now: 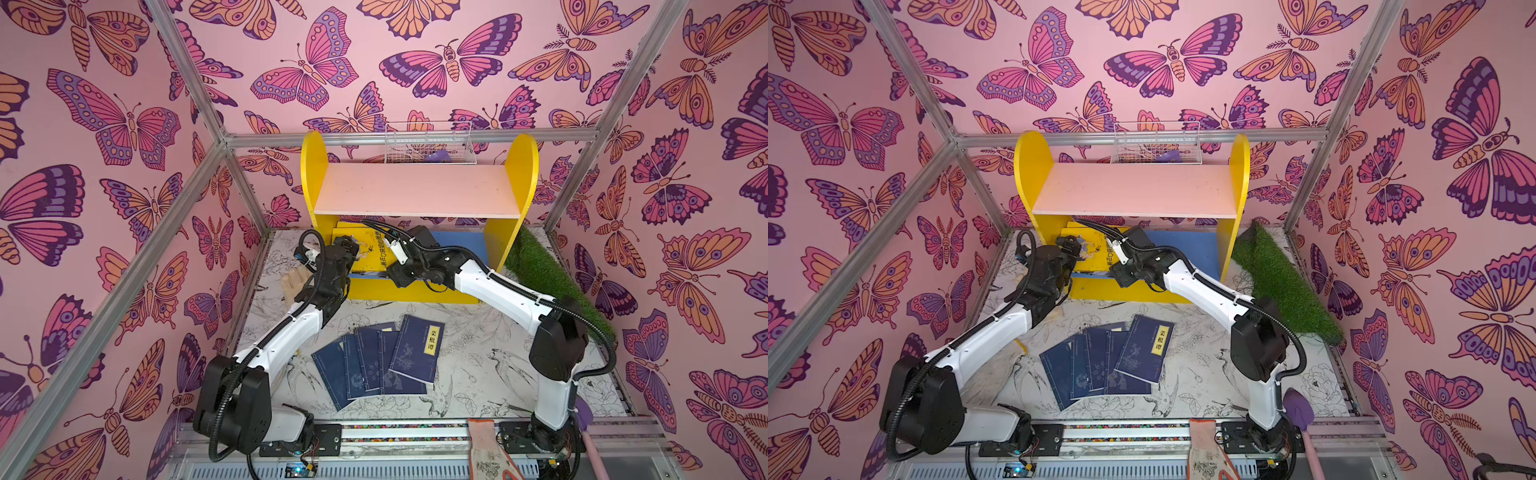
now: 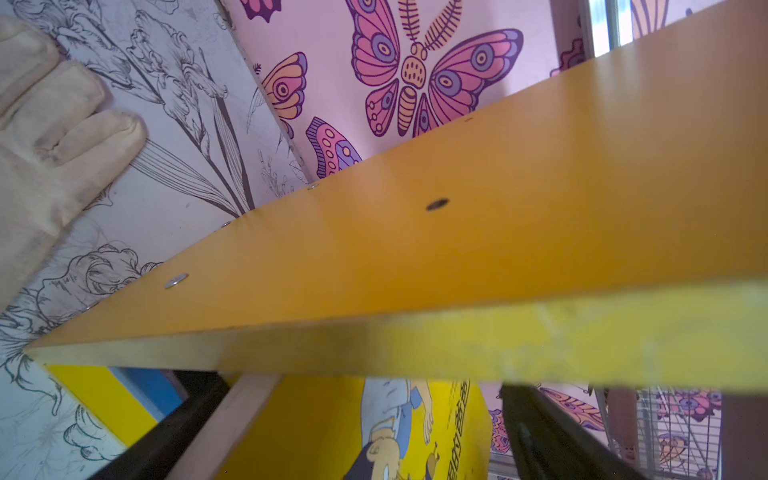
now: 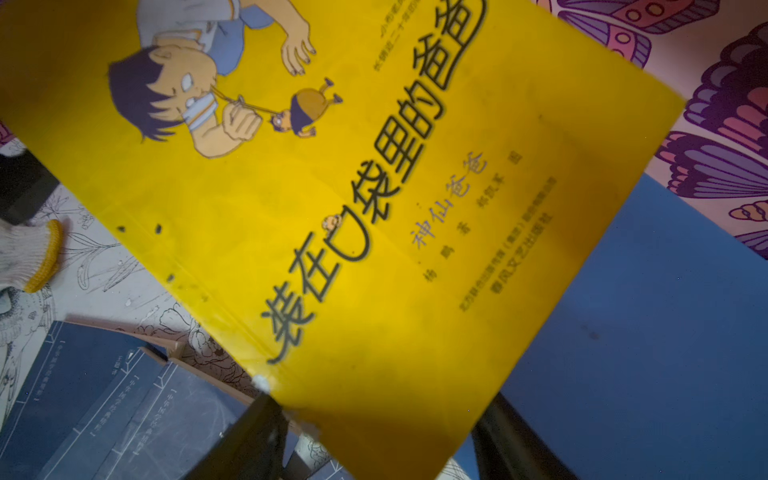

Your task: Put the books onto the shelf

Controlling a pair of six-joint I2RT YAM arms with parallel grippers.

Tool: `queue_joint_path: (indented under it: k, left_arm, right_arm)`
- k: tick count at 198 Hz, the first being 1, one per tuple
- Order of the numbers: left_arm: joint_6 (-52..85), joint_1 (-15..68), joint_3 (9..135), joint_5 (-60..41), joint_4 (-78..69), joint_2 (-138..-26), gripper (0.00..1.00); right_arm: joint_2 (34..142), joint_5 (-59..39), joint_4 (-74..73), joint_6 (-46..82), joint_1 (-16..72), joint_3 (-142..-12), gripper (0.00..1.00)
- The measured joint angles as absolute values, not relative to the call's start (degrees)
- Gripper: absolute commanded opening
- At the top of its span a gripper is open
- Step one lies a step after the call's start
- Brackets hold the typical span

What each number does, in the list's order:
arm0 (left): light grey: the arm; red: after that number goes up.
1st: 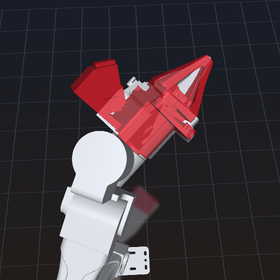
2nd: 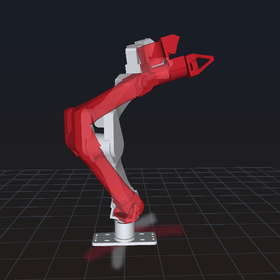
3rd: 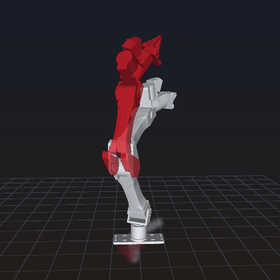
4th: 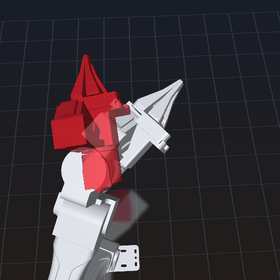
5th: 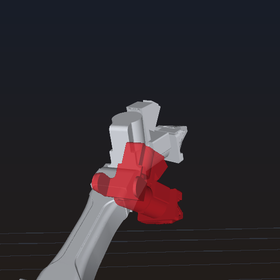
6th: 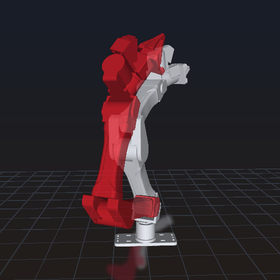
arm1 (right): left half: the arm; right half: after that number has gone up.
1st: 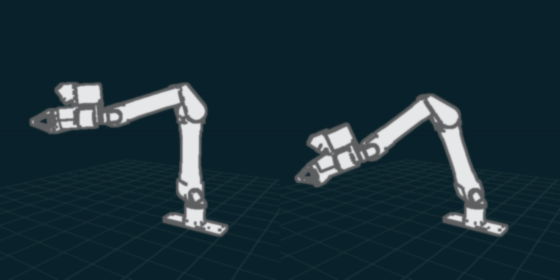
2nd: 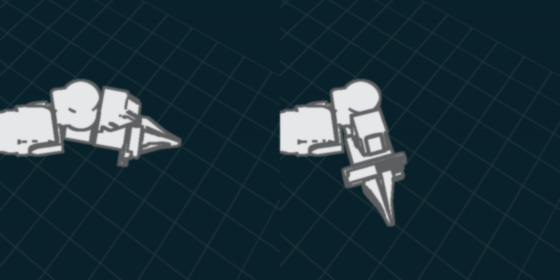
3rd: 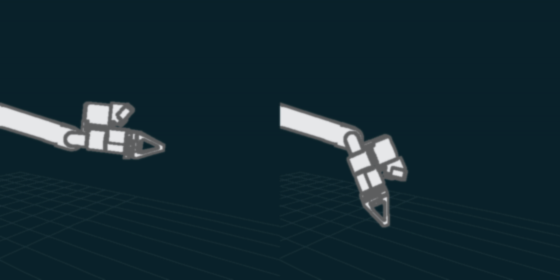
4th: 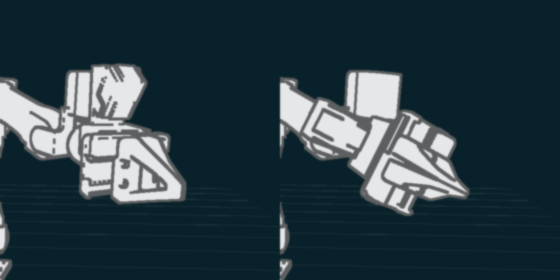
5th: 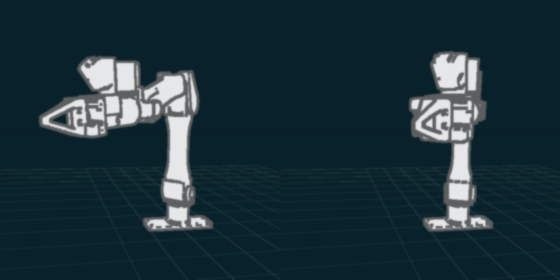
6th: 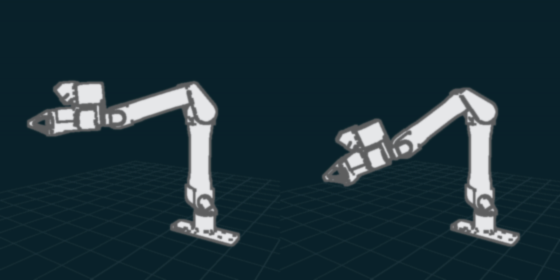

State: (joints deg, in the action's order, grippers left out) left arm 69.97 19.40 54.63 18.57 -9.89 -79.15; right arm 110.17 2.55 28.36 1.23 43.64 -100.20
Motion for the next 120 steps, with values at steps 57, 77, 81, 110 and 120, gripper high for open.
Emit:
queue_joint_path:
  k: [57, 77, 81, 110, 120]
  left_arm:
    - [61.8, 19.4, 51.8, 16.9, 0.0, -62.5, 1.0]
    - [58.6, 19.1, 51.8, 16.5, 4.7, -56.9, 1.0]
    - [58.0, 19.0, 51.8, 16.2, 5.8, -56.2, 0.98]
    - [54.8, 19.0, 51.7, 12.8, 12.9, -55.6, 0.77]
    - [53.6, 19.0, 51.3, 11.4, 15.2, -56.0, 0.59]
  right_arm:
    - [110.6, 2.5, 28.3, 1.6, 43.6, -100.5, 0.67]
    - [110.6, 2.4, 28.3, 1.9, 43.6, -100.5, 0.67]
    - [110.6, 2.4, 28.3, 2.0, 43.6, -100.5, 0.67]
    - [110.6, 2.3, 28.3, 2.3, 43.6, -100.5, 0.67]
    - [110.6, 2.3, 28.3, 2.4, 43.6, -100.5, 0.67]
